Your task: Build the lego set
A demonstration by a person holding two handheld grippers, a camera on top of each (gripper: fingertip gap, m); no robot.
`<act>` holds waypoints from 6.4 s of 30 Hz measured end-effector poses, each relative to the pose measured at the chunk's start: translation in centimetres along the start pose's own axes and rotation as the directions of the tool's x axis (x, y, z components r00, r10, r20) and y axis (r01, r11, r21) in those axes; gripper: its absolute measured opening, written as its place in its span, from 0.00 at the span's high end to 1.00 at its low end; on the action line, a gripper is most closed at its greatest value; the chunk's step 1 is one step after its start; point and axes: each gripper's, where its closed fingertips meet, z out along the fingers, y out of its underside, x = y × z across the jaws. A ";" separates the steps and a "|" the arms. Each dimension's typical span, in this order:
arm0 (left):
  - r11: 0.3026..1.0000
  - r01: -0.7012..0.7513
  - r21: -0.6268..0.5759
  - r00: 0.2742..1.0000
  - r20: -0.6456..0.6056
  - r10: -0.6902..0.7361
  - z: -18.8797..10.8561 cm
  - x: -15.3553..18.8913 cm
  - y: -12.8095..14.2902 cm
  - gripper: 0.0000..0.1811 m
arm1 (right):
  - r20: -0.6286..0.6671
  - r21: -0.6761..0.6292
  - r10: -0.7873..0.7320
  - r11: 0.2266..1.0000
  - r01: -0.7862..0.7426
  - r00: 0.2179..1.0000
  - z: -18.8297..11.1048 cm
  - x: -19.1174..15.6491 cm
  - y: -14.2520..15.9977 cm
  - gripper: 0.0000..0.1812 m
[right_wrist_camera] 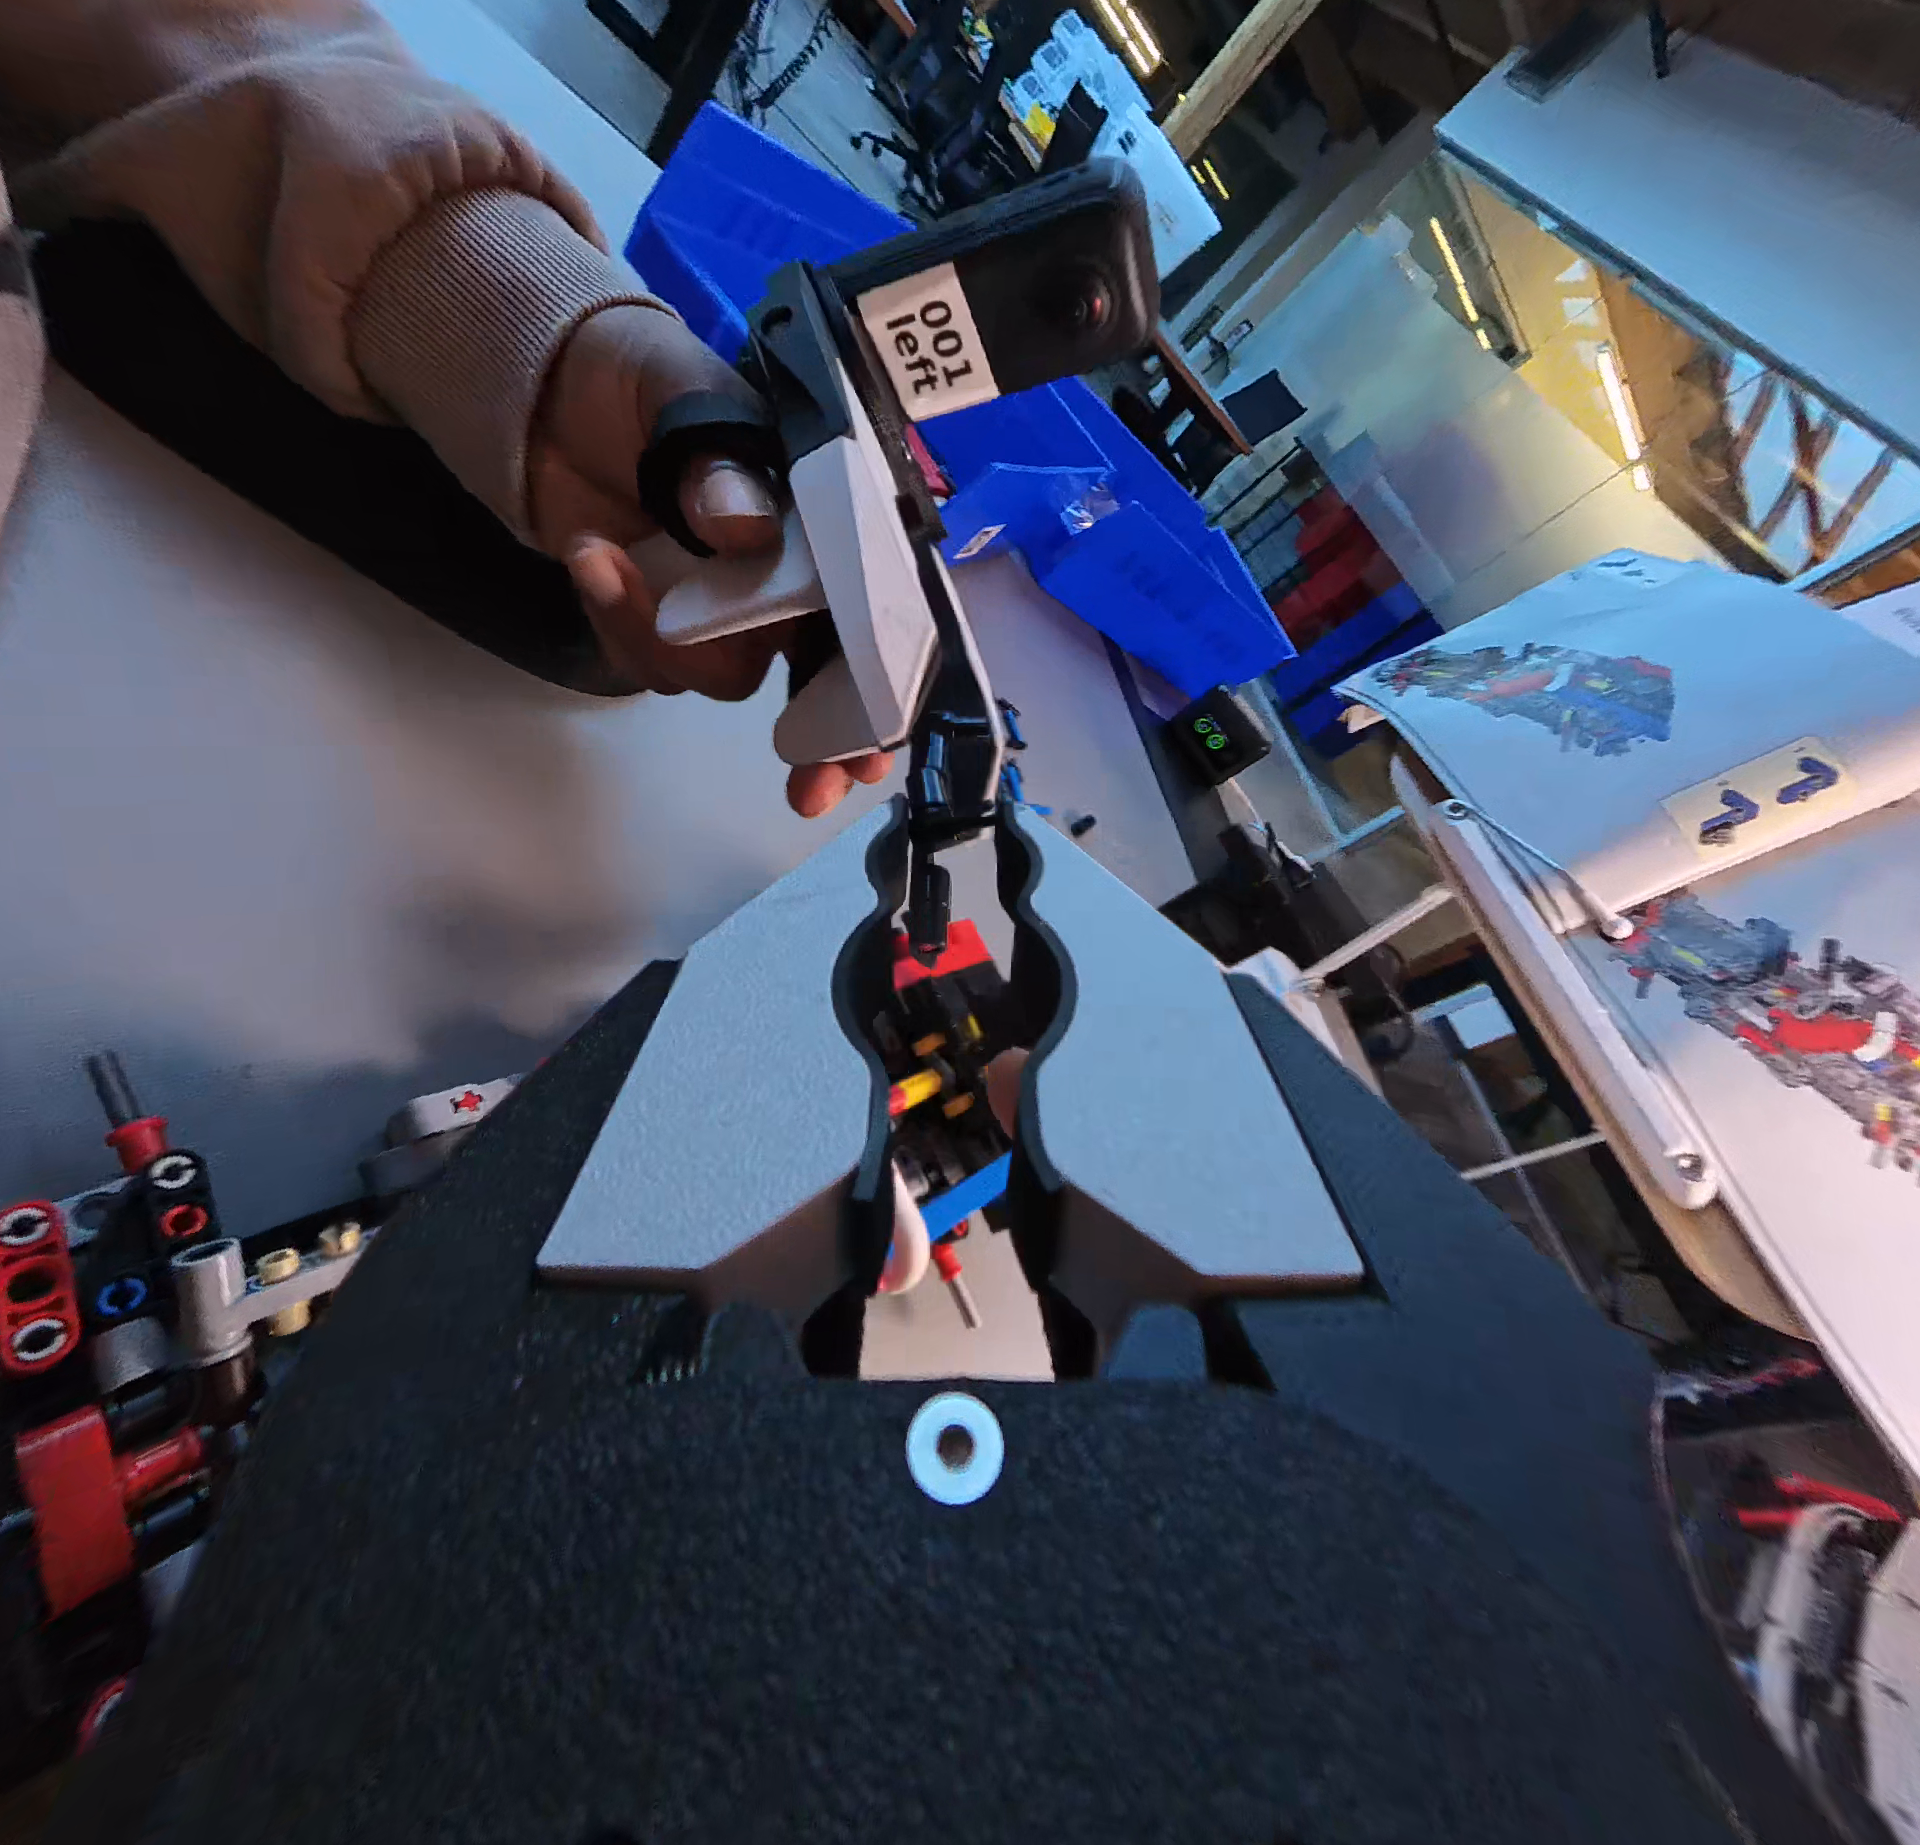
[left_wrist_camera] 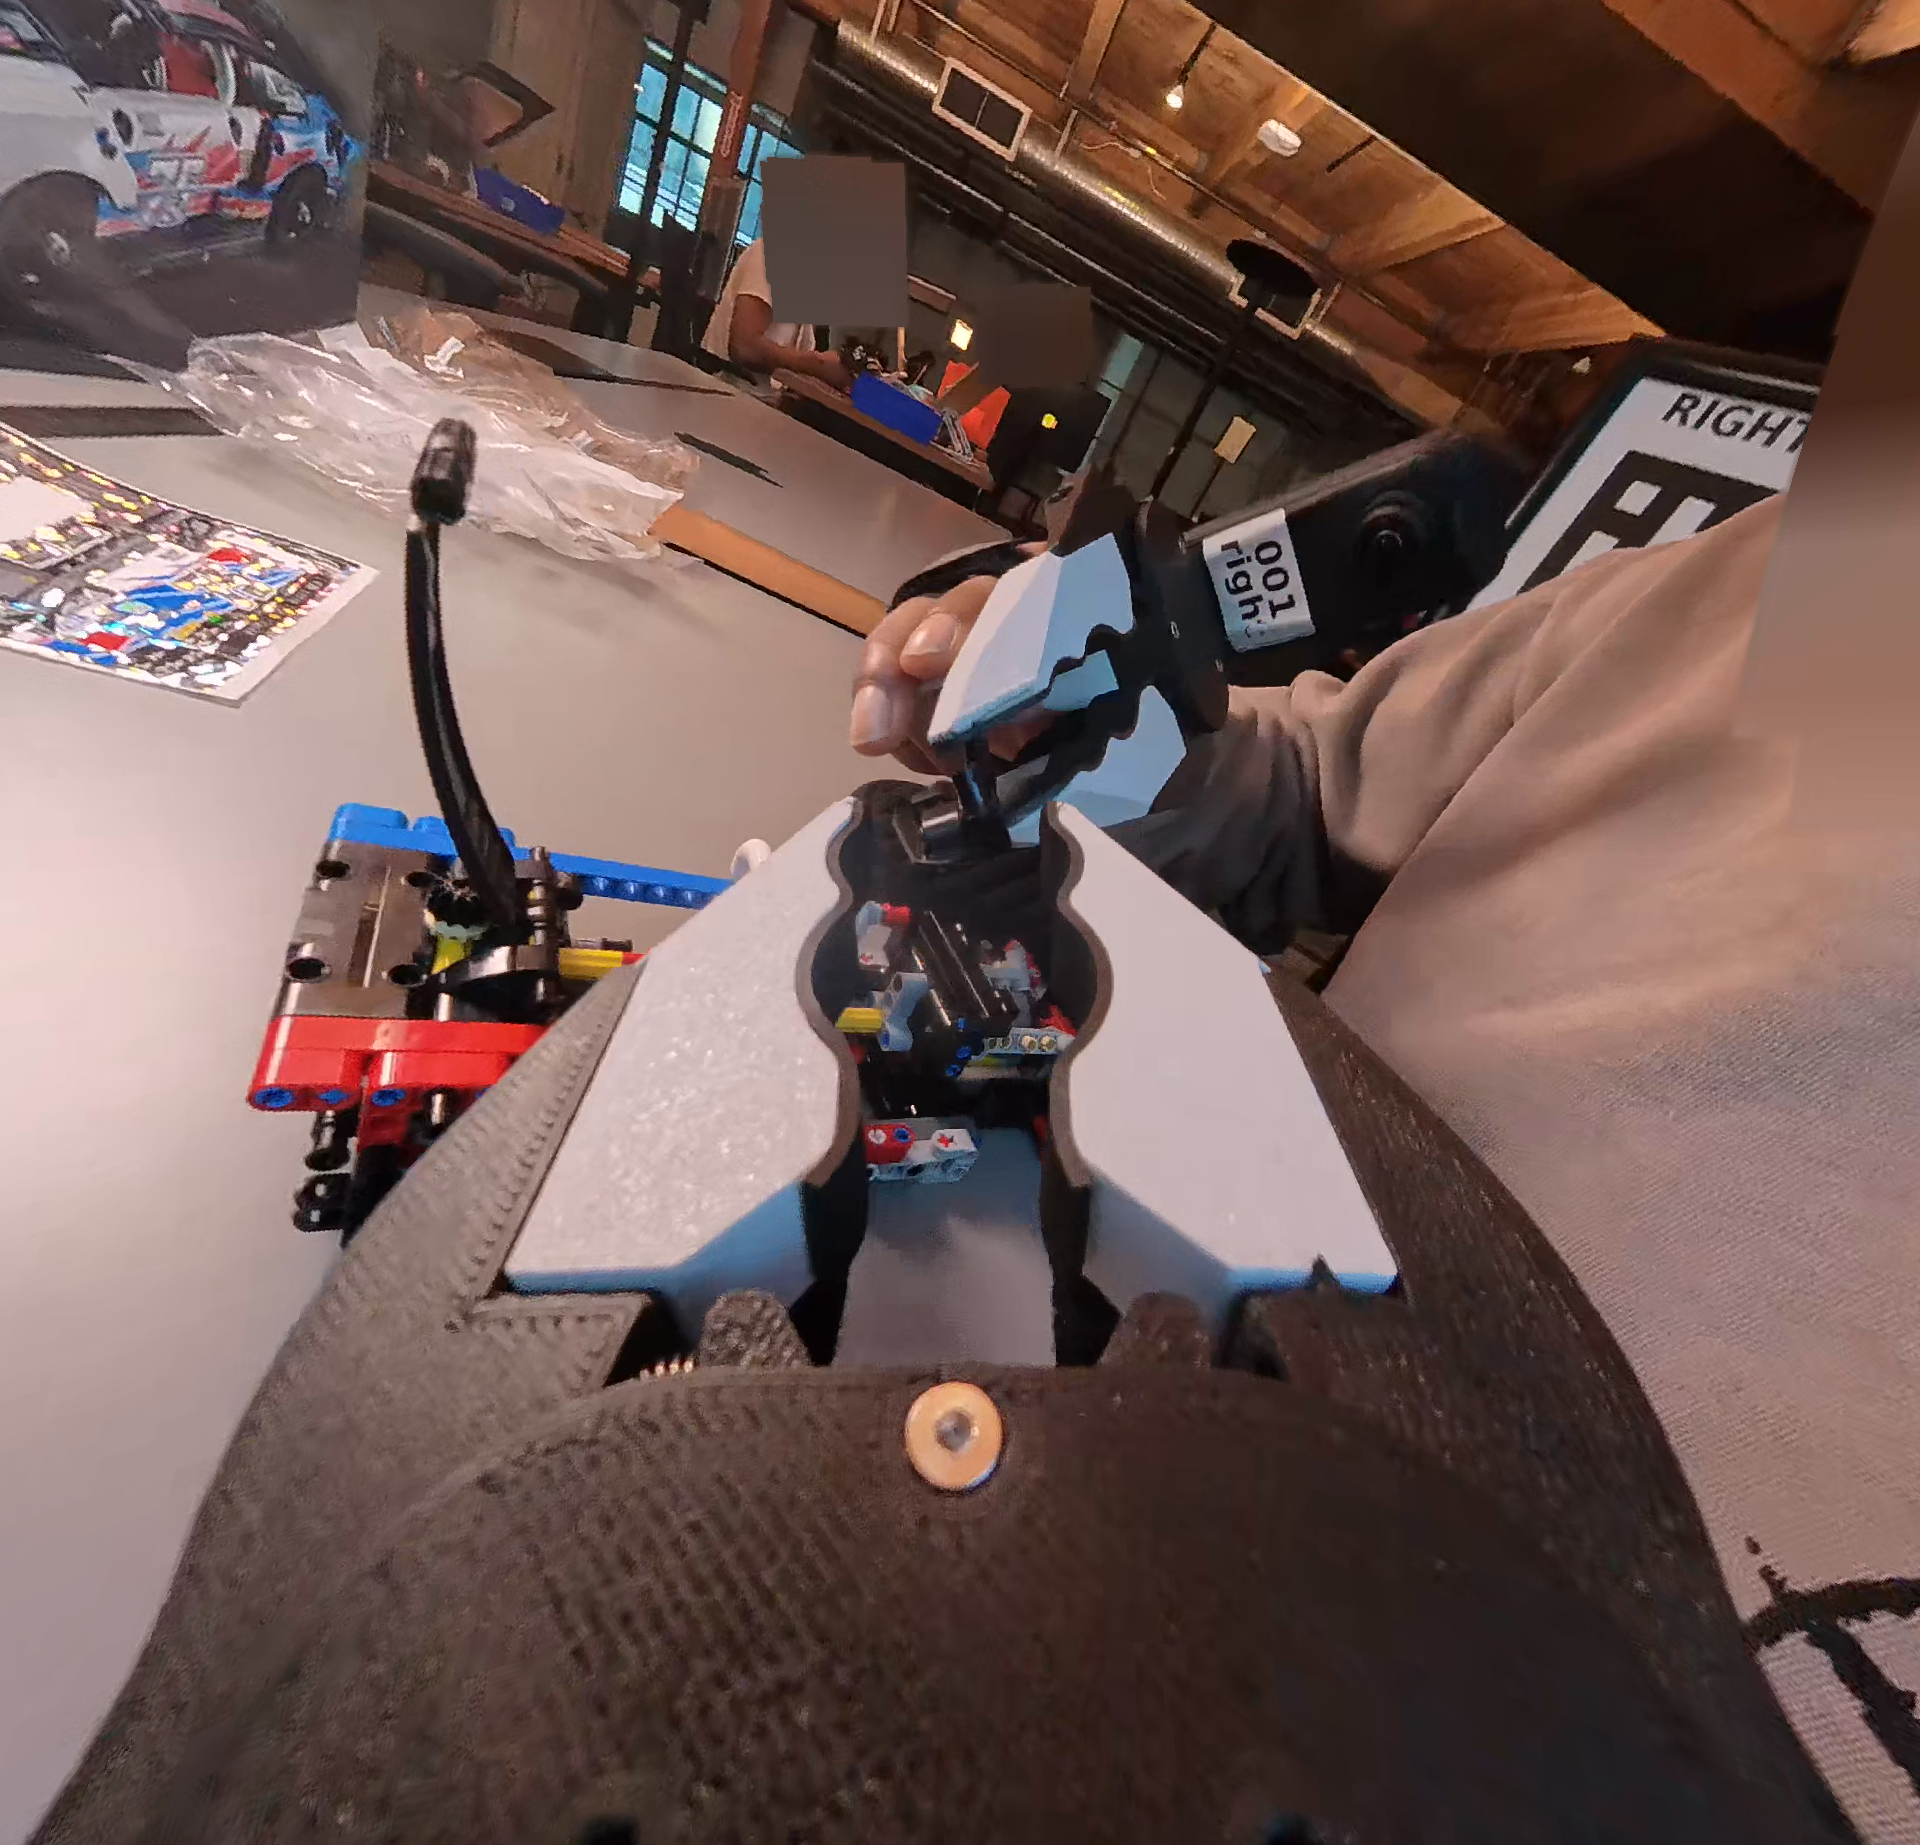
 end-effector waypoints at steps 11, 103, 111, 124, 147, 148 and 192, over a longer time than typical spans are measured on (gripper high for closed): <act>0.928 -0.370 -0.040 0.929 -0.027 0.369 0.1 2.0 0.3 0.98 | 0.246 0.116 0.506 0.831 -0.544 0.827 -0.9 -0.1 -2.2 0.92; 0.881 -0.471 -0.032 0.882 -0.001 0.472 0.4 3.0 1.2 1.00 | 0.243 0.119 0.559 0.794 -0.596 0.793 -1.4 -0.9 -2.1 0.93; 0.823 -0.568 0.026 0.823 0.012 0.568 -0.3 3.4 0.2 1.00 | 0.335 0.046 0.709 0.646 -0.762 0.621 -2.5 -0.7 -1.0 0.78; 0.935 -0.354 -0.037 0.935 0.011 0.354 0.3 1.5 1.4 0.88 | 0.126 0.058 0.383 0.918 -0.393 0.915 -1.5 -1.1 -0.8 0.98; 0.890 -0.452 -0.061 0.891 0.019 0.453 0.5 2.2 1.1 0.92 | -0.139 -0.053 -0.393 0.920 0.389 0.909 -0.5 -1.5 -0.5 0.96; 0.890 -0.453 -0.058 0.891 0.019 0.455 0.4 2.1 1.1 0.92 | -0.138 -0.052 -0.382 0.924 0.379 0.914 -0.5 -1.5 -0.5 0.95; 0.831 -0.555 -0.035 0.831 -0.065 0.552 0.5 4.6 1.8 0.89 | 0.256 0.194 0.355 0.892 -0.408 0.899 -1.7 -2.5 -3.7 0.93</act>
